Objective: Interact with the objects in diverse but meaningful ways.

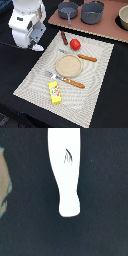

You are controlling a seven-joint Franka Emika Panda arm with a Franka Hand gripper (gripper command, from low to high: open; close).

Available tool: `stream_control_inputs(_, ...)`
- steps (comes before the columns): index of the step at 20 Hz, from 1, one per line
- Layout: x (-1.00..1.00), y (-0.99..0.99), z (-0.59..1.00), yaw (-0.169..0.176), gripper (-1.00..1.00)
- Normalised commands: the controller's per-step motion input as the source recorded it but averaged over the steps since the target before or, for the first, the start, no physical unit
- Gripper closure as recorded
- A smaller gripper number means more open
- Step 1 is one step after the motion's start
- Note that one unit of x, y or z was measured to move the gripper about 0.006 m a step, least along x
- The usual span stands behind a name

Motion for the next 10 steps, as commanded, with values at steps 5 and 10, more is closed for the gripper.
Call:
stream_control_inputs(5, -0.16, 0.15, -0.34, 0.072, -1.00)
stream_control_inputs(10, -0.31, 0.17, -0.31, 0.076, -1.00)
